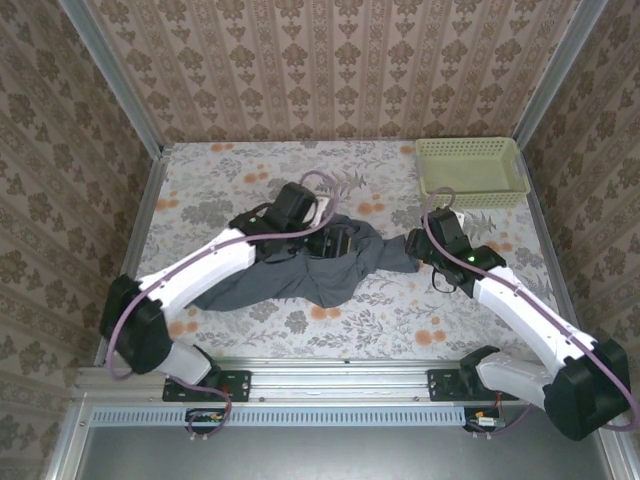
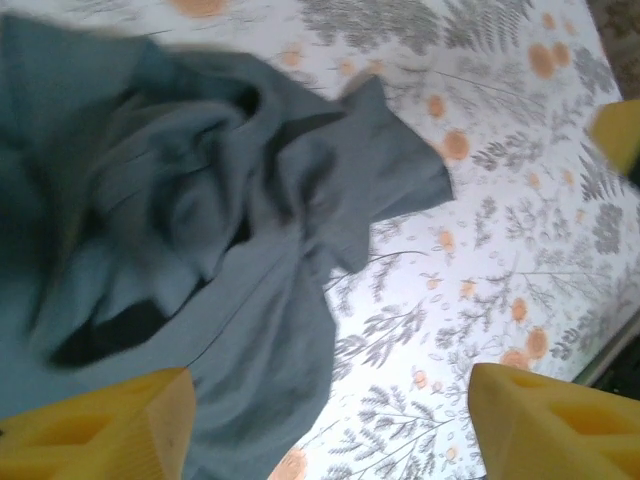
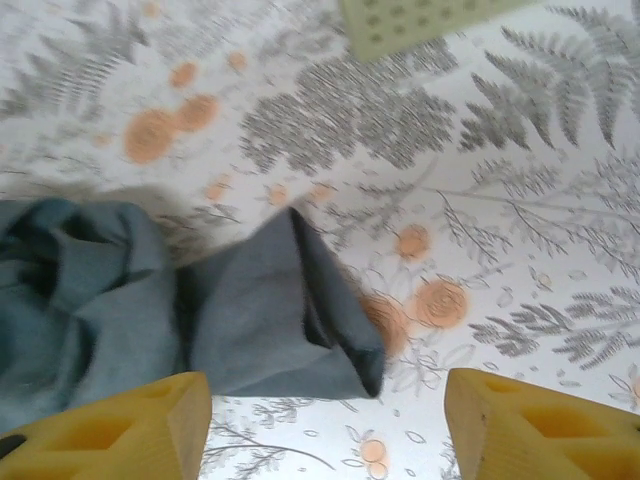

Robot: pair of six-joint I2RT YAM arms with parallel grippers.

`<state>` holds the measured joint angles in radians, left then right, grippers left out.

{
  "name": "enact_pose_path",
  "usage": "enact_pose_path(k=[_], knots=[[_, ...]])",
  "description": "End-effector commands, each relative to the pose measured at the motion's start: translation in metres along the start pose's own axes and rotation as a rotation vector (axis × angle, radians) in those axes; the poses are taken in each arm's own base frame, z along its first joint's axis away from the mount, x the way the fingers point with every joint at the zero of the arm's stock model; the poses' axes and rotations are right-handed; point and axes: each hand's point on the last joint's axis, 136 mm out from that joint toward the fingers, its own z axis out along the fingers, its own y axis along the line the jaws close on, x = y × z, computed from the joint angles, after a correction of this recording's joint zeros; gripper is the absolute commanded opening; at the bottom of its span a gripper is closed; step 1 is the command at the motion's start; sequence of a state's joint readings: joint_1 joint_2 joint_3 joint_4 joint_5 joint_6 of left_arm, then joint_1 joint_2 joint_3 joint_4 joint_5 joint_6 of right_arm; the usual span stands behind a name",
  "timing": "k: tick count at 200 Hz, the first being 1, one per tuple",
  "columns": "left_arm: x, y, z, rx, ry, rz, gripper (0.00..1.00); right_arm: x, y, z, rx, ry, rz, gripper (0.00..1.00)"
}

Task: Fold the inside-out t-shirt

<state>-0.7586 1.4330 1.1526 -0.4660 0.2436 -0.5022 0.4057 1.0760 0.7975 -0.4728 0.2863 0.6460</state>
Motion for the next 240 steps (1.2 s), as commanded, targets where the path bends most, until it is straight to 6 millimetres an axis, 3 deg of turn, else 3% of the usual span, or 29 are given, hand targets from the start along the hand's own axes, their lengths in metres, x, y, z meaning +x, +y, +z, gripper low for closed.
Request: enact_pose_path(k=[1, 17, 33, 42, 62, 91, 121, 147, 160, 174, 190, 199, 221, 240], knots=[[-0.016, 0.048, -0.048, -0.101, -0.174, -0.116, 0.76, -0.011, 0.036, -0.017, -0.117, -0.033, -0.059, 0.68], [0.001, 0.098, -0.056, -0.206, -0.156, -0.21, 0.77, -0.008, 0.071, -0.018, -0.151, -0.03, -0.151, 0.71], [0.018, 0.146, -0.057, -0.323, -0.112, -0.297, 0.78, 0.0, 0.109, -0.005, -0.19, 0.022, -0.21, 0.72], [0.026, 0.162, -0.054, -0.344, -0.089, -0.338, 0.78, 0.001, 0.125, 0.002, -0.202, 0.039, -0.228, 0.72], [0.033, 0.173, -0.038, -0.304, -0.069, -0.376, 0.78, 0.009, 0.164, 0.026, -0.218, 0.095, -0.267, 0.72], [0.031, 0.172, -0.016, -0.257, -0.038, -0.37, 0.77, 0.022, 0.2, 0.055, -0.221, 0.17, -0.269, 0.7], [0.036, 0.184, 0.002, -0.28, 0.02, -0.373, 0.69, 0.032, 0.208, 0.091, -0.127, 0.222, -0.264, 0.69], [0.04, 0.187, 0.014, -0.269, 0.057, -0.401, 0.5, 0.048, 0.203, 0.118, -0.033, 0.277, -0.296, 0.66], [0.041, 0.183, 0.019, -0.237, 0.078, -0.397, 0.4, 0.055, 0.209, 0.128, -0.051, 0.296, -0.309, 0.55], [0.043, 0.183, 0.019, -0.235, 0.091, -0.398, 0.26, 0.056, 0.211, 0.131, -0.052, 0.3, -0.319, 0.36], [0.042, 0.186, 0.014, -0.235, 0.084, -0.414, 0.1, 0.043, 0.21, 0.125, -0.04, 0.256, -0.348, 0.1], [0.039, 0.186, 0.008, -0.231, 0.063, -0.424, 0.03, 0.031, 0.211, 0.119, -0.049, 0.219, -0.36, 0.0], [0.023, 0.187, -0.018, -0.25, -0.023, -0.435, 0.0, -0.003, 0.21, 0.098, -0.077, 0.135, -0.372, 0.0], [0.001, 0.184, -0.057, -0.279, -0.15, -0.431, 0.0, -0.038, 0.21, 0.073, -0.141, 0.052, -0.364, 0.0]])
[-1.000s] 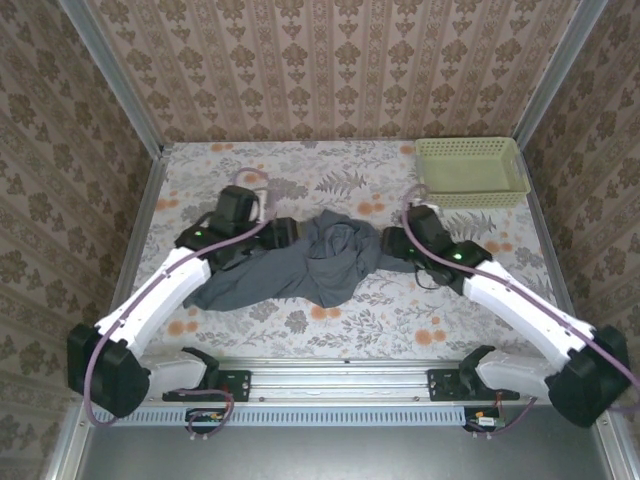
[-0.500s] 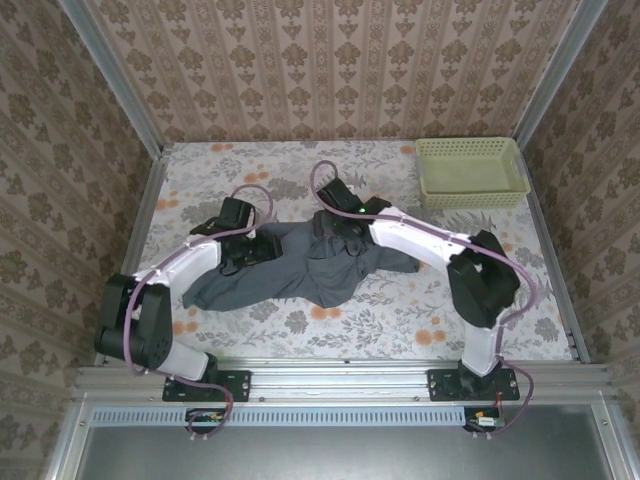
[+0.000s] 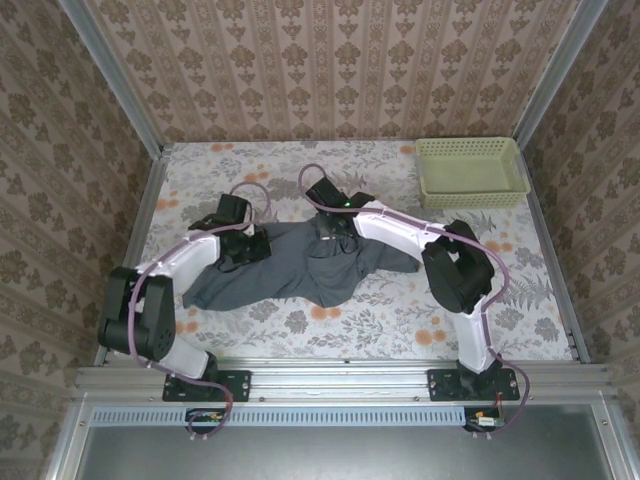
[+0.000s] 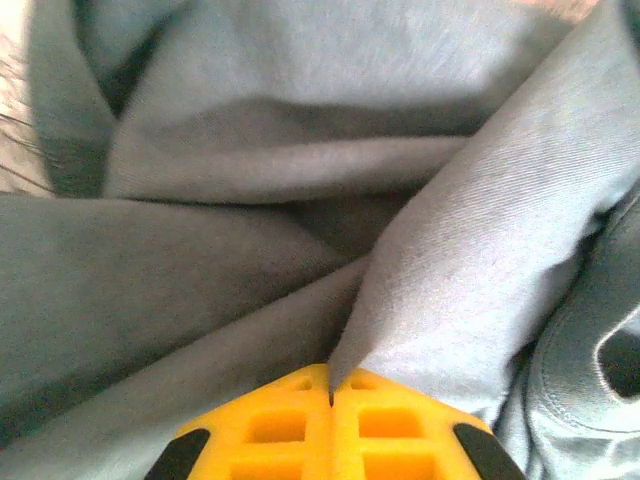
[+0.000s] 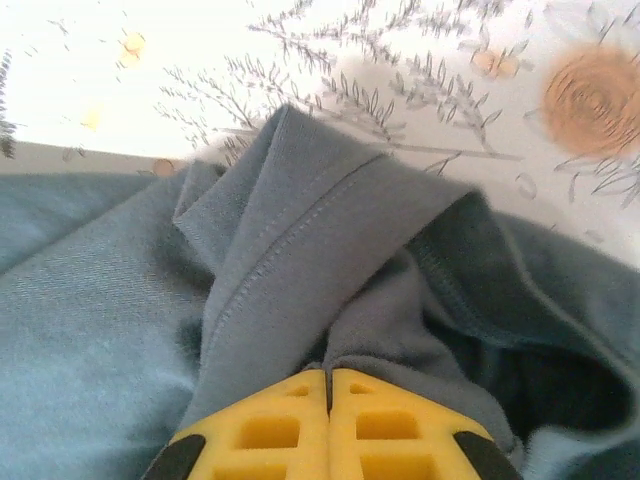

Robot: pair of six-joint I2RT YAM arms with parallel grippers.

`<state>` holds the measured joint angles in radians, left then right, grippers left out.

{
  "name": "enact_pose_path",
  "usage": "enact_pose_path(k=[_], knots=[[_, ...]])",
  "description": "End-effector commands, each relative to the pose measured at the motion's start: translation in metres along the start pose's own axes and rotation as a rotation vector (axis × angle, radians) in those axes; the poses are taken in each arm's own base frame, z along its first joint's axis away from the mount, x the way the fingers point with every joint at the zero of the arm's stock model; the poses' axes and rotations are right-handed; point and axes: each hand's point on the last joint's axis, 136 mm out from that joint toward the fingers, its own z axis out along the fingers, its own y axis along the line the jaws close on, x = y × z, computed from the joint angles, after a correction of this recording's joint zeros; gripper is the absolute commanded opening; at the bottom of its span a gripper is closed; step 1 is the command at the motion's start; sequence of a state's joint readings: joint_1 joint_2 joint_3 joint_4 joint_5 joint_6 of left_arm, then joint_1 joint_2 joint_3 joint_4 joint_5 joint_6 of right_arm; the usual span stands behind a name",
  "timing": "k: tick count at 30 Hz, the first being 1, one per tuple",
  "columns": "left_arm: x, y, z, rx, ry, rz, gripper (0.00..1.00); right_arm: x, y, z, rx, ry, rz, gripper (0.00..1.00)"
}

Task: Fold the inside-out t-shirt

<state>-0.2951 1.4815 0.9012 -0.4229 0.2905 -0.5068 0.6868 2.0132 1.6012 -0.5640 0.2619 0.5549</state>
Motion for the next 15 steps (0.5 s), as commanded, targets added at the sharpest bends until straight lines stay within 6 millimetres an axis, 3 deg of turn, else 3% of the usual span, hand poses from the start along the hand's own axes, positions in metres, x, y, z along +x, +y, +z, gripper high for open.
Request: enact_pose_path(k=[1, 5, 7, 9, 11, 15], knots=[[-0.034, -0.011, -0.058, 0.02, -0.183, -0.018, 0.0, -0.058, -0.018, -0.065, -0.041, -0.197, -0.006, 0.0], [-0.054, -0.016, -0.137, 0.034, -0.429, -0.015, 0.0, -0.085, -0.037, -0.121, -0.121, -0.339, -0.021, 0.0], [-0.052, -0.016, -0.169, 0.021, -0.523, -0.002, 0.0, -0.087, -0.05, -0.141, -0.145, -0.379, -0.015, 0.0], [-0.04, -0.017, -0.186, 0.035, -0.568, 0.014, 0.0, -0.077, -0.062, -0.15, -0.168, -0.389, -0.009, 0.0], [-0.02, -0.016, -0.181, 0.072, -0.54, 0.018, 0.0, -0.059, -0.073, -0.15, -0.173, -0.386, -0.006, 0.0], [0.032, 0.001, -0.125, 0.118, -0.329, -0.049, 0.0, -0.001, -0.101, -0.121, -0.118, -0.296, 0.042, 0.0]])
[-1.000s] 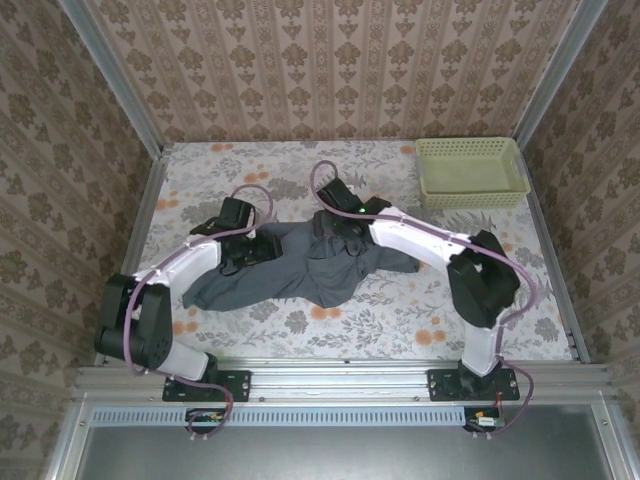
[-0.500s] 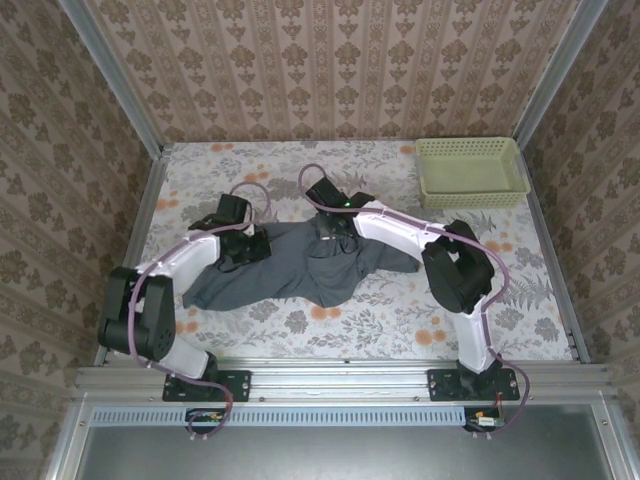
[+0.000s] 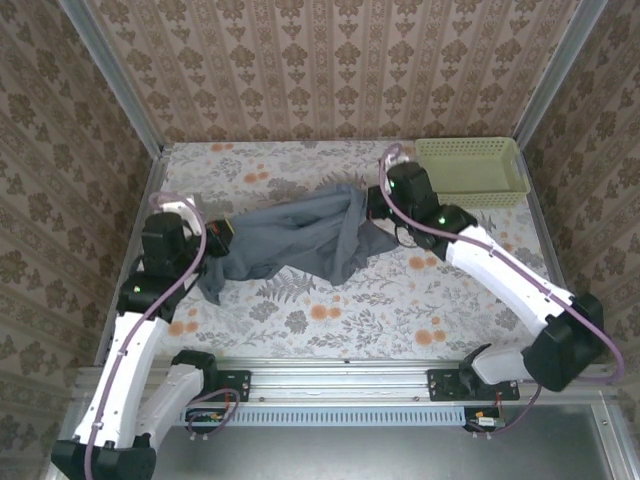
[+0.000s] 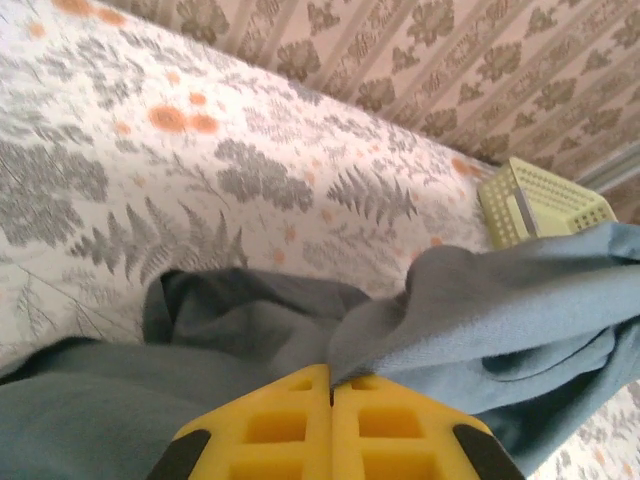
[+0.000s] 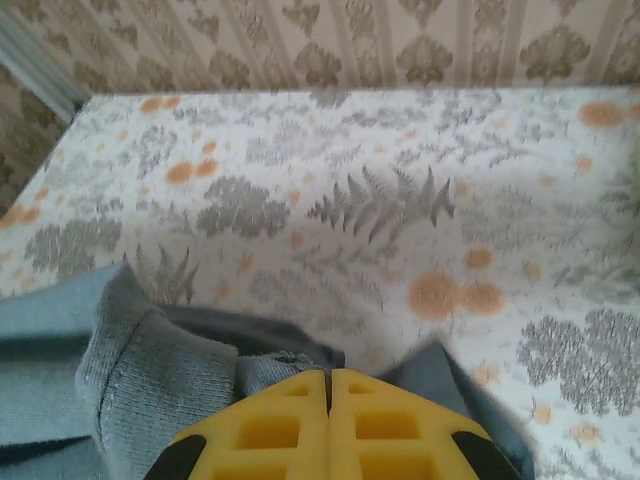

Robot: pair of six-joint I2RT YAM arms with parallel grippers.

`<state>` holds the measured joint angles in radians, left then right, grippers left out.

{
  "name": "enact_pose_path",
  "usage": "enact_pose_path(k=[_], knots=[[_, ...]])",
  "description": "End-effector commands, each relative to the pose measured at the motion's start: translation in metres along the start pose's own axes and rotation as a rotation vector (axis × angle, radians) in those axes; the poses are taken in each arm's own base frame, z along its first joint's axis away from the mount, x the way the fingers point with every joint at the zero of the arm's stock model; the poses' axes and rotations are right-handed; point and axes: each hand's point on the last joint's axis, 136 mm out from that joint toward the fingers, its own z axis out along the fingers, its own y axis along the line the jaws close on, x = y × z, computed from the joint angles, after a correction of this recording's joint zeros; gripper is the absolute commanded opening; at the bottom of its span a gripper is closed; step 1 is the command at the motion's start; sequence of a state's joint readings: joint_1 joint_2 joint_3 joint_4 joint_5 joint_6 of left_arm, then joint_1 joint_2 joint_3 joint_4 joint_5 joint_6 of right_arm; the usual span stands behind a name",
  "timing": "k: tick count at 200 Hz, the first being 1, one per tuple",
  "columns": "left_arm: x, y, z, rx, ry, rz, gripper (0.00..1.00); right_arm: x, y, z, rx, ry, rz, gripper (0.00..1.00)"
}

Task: Fold the inside-out t-shirt

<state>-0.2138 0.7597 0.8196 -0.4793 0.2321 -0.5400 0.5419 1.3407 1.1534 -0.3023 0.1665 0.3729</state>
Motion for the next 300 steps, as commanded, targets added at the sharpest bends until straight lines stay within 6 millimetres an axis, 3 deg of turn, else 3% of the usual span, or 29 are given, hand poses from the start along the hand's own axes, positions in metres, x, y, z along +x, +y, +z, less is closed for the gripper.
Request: enact_pose_path(k=[1, 14, 24, 38, 46, 69, 89, 116, 139, 162, 176, 190, 221, 236, 263, 300], knots=[[0.095, 0.042, 0.026, -0.071, 0.298, -0.149, 0.0, 0.075, -0.039, 0.019, 0.099, 0.154, 0.042, 0.0], [0.136, 0.051, 0.038, -0.057, 0.401, -0.21, 0.0, 0.11, -0.051, 0.025, 0.117, 0.225, 0.086, 0.03], [0.163, 0.056, 0.045, -0.054, 0.467, -0.238, 0.0, 0.131, -0.061, 0.027, 0.151, 0.27, 0.118, 0.12], [0.184, 0.058, 0.049, -0.061, 0.525, -0.235, 0.0, 0.143, -0.067, 0.026, 0.174, 0.296, 0.144, 0.34], [0.187, 0.059, 0.05, -0.076, 0.538, -0.217, 0.0, 0.141, -0.065, 0.024, 0.166, 0.289, 0.147, 0.41], [0.17, 0.052, 0.055, -0.083, 0.51, -0.162, 0.0, 0.124, -0.045, 0.013, 0.143, 0.223, 0.082, 0.54], [0.147, 0.043, 0.058, -0.082, 0.469, -0.12, 0.0, 0.117, -0.016, 0.004, 0.104, 0.201, -0.023, 0.65], [0.124, 0.035, 0.063, -0.083, 0.429, -0.084, 0.0, 0.14, 0.015, 0.011, 0.052, 0.264, -0.121, 0.73], [0.109, 0.032, 0.064, -0.098, 0.398, -0.058, 0.0, 0.167, 0.023, 0.025, 0.037, 0.326, -0.2, 0.84], [0.096, 0.032, 0.062, -0.115, 0.371, -0.031, 0.0, 0.181, 0.023, 0.038, 0.056, 0.381, -0.262, 0.91], [0.091, 0.034, 0.062, -0.13, 0.361, -0.023, 0.0, 0.184, 0.017, 0.047, 0.117, 0.41, -0.286, 0.89], [0.088, 0.037, 0.062, -0.143, 0.355, -0.022, 0.0, 0.181, 0.017, 0.055, 0.132, 0.416, -0.299, 0.77], [0.079, 0.047, 0.061, -0.187, 0.334, -0.016, 0.0, 0.141, 0.028, 0.058, 0.115, 0.334, -0.303, 0.18], [0.074, 0.052, 0.062, -0.224, 0.331, -0.007, 0.02, 0.114, 0.034, 0.057, 0.101, 0.283, -0.298, 0.0], [0.071, 0.058, 0.073, -0.262, 0.37, 0.01, 0.08, 0.08, 0.045, 0.064, 0.047, 0.236, -0.26, 0.0], [0.073, 0.06, 0.085, -0.311, 0.422, 0.044, 0.21, 0.059, 0.059, 0.095, -0.029, 0.237, -0.194, 0.0]])
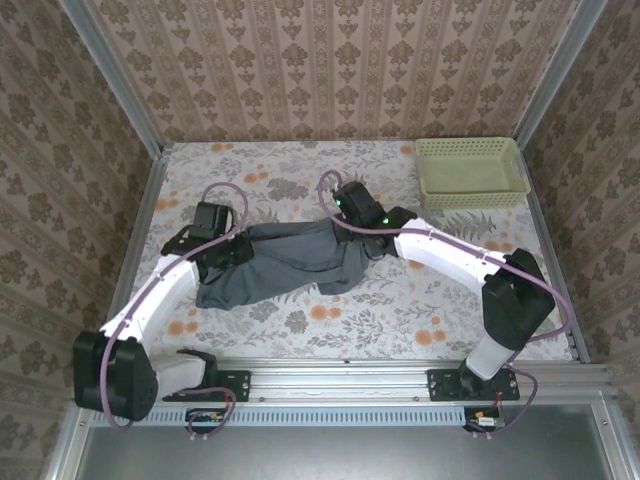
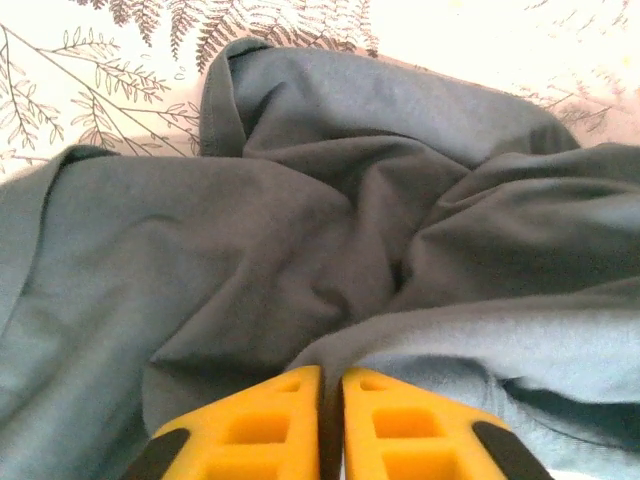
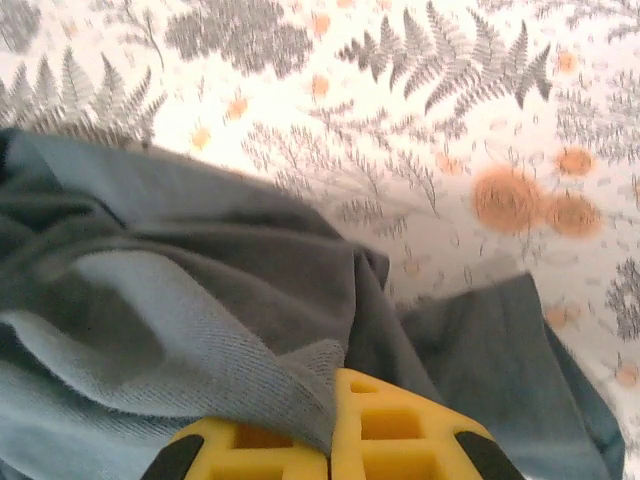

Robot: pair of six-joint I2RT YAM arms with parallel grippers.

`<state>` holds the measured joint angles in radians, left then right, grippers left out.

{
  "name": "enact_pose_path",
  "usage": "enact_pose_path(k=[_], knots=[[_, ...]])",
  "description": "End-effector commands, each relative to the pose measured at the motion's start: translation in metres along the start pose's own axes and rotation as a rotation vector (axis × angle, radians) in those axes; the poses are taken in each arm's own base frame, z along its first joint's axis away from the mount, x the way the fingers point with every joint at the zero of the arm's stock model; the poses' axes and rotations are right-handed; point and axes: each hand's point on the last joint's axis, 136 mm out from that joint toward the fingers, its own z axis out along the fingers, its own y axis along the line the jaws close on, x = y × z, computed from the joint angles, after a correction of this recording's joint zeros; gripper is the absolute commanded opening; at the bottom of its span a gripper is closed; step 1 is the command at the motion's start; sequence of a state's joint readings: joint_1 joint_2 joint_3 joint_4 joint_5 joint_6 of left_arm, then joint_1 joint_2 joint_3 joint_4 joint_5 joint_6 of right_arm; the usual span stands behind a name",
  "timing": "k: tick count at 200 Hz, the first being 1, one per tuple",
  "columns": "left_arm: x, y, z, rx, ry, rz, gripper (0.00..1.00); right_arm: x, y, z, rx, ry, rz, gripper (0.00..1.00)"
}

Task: Fold the inside-out t-shirt

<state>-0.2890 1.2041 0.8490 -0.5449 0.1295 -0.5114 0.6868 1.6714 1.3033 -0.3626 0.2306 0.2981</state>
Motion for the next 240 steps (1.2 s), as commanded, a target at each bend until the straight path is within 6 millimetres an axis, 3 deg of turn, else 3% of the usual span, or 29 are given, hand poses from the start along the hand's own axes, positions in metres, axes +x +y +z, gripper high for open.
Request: enact_pose_path(k=[1, 21, 35, 59, 78, 131, 157, 191, 206, 240], knots=[[-0.005, 0.001, -0.001, -0.06, 0.011, 0.044, 0.22, -0.014, 0.008, 0.02, -0.058, 0.012, 0.016, 0.0], [-0.006, -0.008, -0.003, -0.108, 0.003, 0.106, 0.35, -0.024, 0.002, 0.038, -0.076, 0.015, 0.085, 0.0], [-0.007, -0.027, -0.008, -0.091, -0.031, 0.17, 0.44, -0.028, -0.004, 0.051, -0.095, 0.019, 0.127, 0.0], [0.008, -0.094, -0.007, 0.086, -0.059, 0.347, 0.58, -0.035, -0.006, 0.059, -0.113, 0.019, 0.136, 0.0], [0.022, -0.128, 0.009, 0.166, -0.016, 0.437, 0.67, -0.04, 0.0, 0.056, -0.152, 0.003, 0.138, 0.0], [0.045, -0.16, 0.059, 0.246, 0.115, 0.475, 0.71, -0.043, -0.001, 0.049, -0.154, -0.011, 0.152, 0.0], [0.049, -0.156, 0.074, 0.206, 0.144, 0.461, 0.62, -0.043, -0.005, 0.048, -0.143, -0.015, 0.164, 0.0], [0.045, -0.143, 0.085, 0.12, 0.134, 0.445, 0.27, -0.041, -0.011, 0.048, -0.132, -0.016, 0.184, 0.0], [0.039, -0.143, 0.081, 0.108, 0.11, 0.439, 0.12, -0.039, -0.016, 0.05, -0.114, -0.012, 0.182, 0.0], [0.018, -0.153, 0.048, 0.138, 0.021, 0.423, 0.0, -0.025, -0.026, 0.061, -0.053, 0.015, 0.14, 0.0]])
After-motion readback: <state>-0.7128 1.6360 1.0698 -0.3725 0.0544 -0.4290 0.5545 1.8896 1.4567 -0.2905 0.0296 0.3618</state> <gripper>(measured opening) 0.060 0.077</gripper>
